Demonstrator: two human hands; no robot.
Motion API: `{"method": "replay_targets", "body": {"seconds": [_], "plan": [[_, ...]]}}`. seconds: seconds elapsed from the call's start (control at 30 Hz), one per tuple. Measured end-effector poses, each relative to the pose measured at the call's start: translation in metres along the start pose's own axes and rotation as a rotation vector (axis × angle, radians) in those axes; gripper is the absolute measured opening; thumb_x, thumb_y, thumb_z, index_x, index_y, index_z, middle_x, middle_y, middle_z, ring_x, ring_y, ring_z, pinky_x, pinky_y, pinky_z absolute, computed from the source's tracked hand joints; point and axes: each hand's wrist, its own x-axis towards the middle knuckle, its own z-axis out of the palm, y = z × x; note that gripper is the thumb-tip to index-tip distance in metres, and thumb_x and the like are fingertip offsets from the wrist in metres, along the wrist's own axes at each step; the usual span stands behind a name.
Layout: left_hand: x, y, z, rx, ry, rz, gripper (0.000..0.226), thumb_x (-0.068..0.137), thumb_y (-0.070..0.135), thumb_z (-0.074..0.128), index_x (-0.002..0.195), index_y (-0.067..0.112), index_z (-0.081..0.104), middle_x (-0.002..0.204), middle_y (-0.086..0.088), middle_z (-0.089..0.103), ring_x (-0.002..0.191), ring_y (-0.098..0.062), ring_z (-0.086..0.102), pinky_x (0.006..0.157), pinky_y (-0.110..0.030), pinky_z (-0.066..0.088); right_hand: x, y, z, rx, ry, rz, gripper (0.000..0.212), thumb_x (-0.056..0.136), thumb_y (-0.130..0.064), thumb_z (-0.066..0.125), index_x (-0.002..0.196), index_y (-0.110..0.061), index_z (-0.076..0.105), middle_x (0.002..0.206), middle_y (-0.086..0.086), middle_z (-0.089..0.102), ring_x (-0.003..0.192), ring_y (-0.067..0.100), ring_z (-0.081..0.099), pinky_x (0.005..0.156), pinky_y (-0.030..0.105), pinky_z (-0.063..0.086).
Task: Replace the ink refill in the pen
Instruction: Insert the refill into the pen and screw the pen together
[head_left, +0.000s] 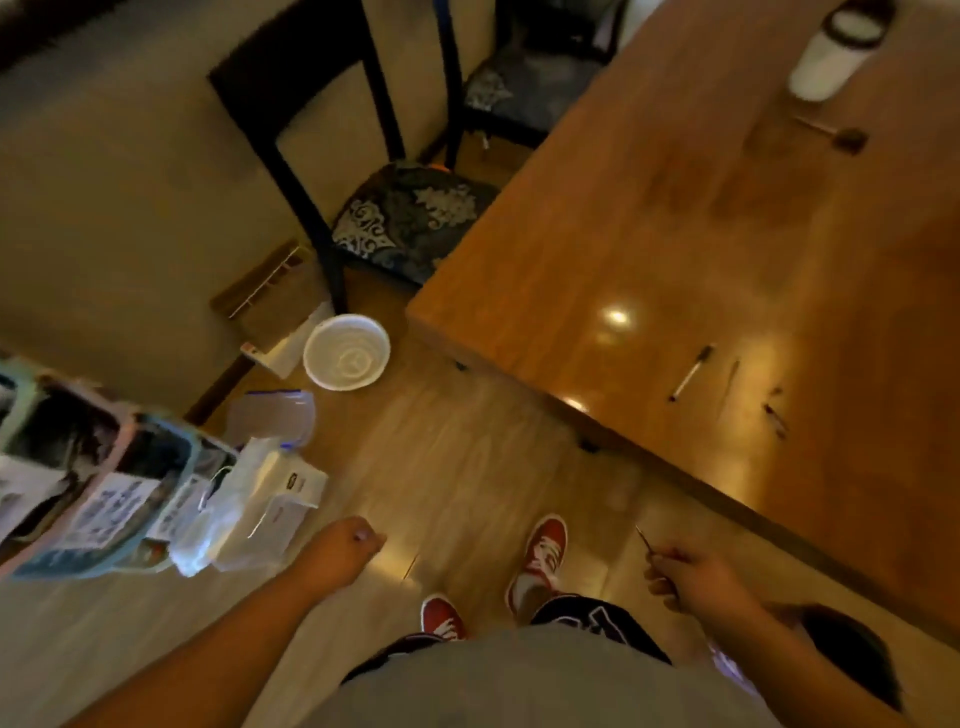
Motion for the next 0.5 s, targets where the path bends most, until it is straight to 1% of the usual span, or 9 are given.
{"method": "replay_targets", "body": {"seconds": [0.03,0.07,0.1,0.17,0.23,0.3,0.37,0.43,0.5], "plan": [[0.012,0.022,-0.002,0.006,-0.008,0.027,0.021,0.09,0.02,0.063,0.073,0.008,0.062,0.085,-0.022,0.067,0.084,-0.035,0.064,0.082,-0.045,0.052,0.001,-0.002,-0.007,0.045,0.025,0.011,0.015,0.096,0.0,0.048,0.09,0.002,0.062,0.075,0.016,0.06,0.062,0.022,0.052,0.054,0.029,0.038],[0.023,0.045,-0.002,0.019,-0.012,0.063,0.02,0.089,0.018,0.063,0.071,0.01,0.061,0.082,-0.02,0.067,0.082,-0.034,0.064,0.083,-0.046,0.052,0.003,-0.006,-0.014,0.08,0.039,0.014,0.015,0.096,0.0,0.048,0.091,0.002,0.062,0.075,0.015,0.06,0.062,0.021,0.052,0.054,0.028,0.038],[0.033,0.068,0.001,0.034,-0.014,0.113,0.019,0.089,0.018,0.064,0.071,0.014,0.062,0.078,-0.014,0.067,0.08,-0.03,0.064,0.081,-0.045,0.053,0.006,-0.011,-0.02,0.101,0.046,0.012,0.014,0.096,-0.001,0.048,0.092,0.001,0.062,0.075,0.014,0.06,0.062,0.02,0.053,0.055,0.028,0.038],[0.05,0.119,0.01,0.054,-0.029,0.21,0.014,0.089,0.023,0.064,0.076,0.02,0.064,0.074,-0.002,0.065,0.075,-0.022,0.063,0.074,-0.037,0.052,0.015,-0.023,-0.033,0.117,0.053,-0.015,0.014,0.096,-0.002,0.049,0.093,0.001,0.062,0.077,0.014,0.063,0.064,0.02,0.056,0.057,0.029,0.041],[0.061,0.17,0.022,0.095,-0.048,0.31,0.009,0.089,0.031,0.063,0.085,0.023,0.066,0.077,0.004,0.065,0.075,-0.015,0.063,0.068,-0.03,0.049,0.025,-0.041,-0.048,0.129,0.048,-0.048,0.014,0.096,-0.004,0.05,0.092,0.0,0.063,0.08,0.014,0.066,0.067,0.021,0.059,0.06,0.03,0.044],[0.068,0.221,0.037,0.145,-0.071,0.408,0.012,0.089,0.037,0.061,0.093,0.027,0.066,0.083,0.009,0.066,0.078,-0.005,0.063,0.067,-0.024,0.047,0.037,-0.061,-0.067,0.133,0.041,-0.072,0.014,0.096,-0.007,0.051,0.093,-0.003,0.065,0.084,0.013,0.069,0.071,0.022,0.062,0.063,0.03,0.047],[0.073,0.267,0.054,0.19,-0.096,0.478,0.013,0.09,0.041,0.058,0.096,0.031,0.064,0.086,0.013,0.066,0.08,0.0,0.062,0.068,-0.021,0.048,0.051,-0.082,-0.088,0.133,0.026,-0.108,0.015,0.096,-0.01,0.052,0.092,-0.008,0.066,0.086,0.011,0.071,0.074,0.02,0.065,0.064,0.029,0.051],[0.08,0.309,0.071,0.27,-0.113,0.518,0.019,0.09,0.044,0.055,0.101,0.03,0.064,0.091,0.013,0.066,0.082,0.0,0.061,0.071,-0.023,0.052,0.067,-0.102,-0.107,0.172,0.002,-0.14,0.015,0.095,-0.01,0.053,0.09,-0.009,0.067,0.083,0.009,0.071,0.071,0.018,0.066,0.063,0.027,0.052],[0.092,0.347,0.088,0.352,-0.116,0.547,0.024,0.091,0.045,0.054,0.105,0.027,0.062,0.095,0.009,0.066,0.084,-0.006,0.062,0.074,-0.03,0.056,0.084,-0.121,-0.126,0.204,0.007,-0.158,0.015,0.095,-0.009,0.053,0.088,-0.011,0.067,0.08,0.008,0.072,0.067,0.014,0.065,0.058,0.022,0.051]]}}
